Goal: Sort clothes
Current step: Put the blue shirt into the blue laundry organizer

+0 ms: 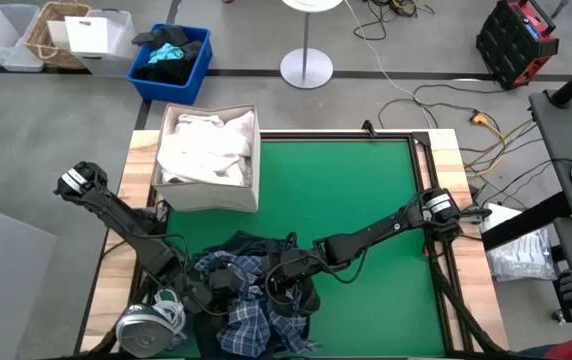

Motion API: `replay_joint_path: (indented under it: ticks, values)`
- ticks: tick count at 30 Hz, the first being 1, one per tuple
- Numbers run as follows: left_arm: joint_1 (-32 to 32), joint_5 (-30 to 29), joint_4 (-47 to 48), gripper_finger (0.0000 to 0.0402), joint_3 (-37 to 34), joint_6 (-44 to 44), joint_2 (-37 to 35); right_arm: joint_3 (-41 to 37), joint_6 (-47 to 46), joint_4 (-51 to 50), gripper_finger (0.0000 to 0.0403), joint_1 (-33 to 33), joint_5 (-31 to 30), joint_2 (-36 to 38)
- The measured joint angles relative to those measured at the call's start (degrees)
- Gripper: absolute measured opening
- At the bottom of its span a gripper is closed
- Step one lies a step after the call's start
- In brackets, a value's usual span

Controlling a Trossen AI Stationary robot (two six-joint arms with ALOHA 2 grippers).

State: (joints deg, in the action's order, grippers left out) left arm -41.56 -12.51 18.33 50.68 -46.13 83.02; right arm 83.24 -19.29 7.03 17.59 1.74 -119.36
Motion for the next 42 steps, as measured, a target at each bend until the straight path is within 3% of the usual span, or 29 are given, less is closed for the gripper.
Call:
replay_joint_path:
  ticks: [8, 23, 32, 42]
  values:
    - [-0.28, -0.5, 4.21, 0.0, 3.97, -1.38, 0.15, -0.51, 1.52, -3.36, 0.0012, 0.01, 0.08, 8.84]
    - [-0.28, -2.51, 21.96, 0.0, 17.8, 2.38, 0.37, -0.1, 4.23, -7.56, 0.0012, 0.33, -0.57, 19.55]
    - [-0.24, -5.35, 30.09, 0.0, 24.17, 4.62, 0.35, 0.38, 4.86, -4.18, 0.0012, 3.91, 0.3, 17.51]
    - [-0.17, -3.97, 35.18, 0.0, 28.95, 7.67, 0.33, 0.69, 0.06, -2.54, 0.0012, 3.62, -0.15, 6.93]
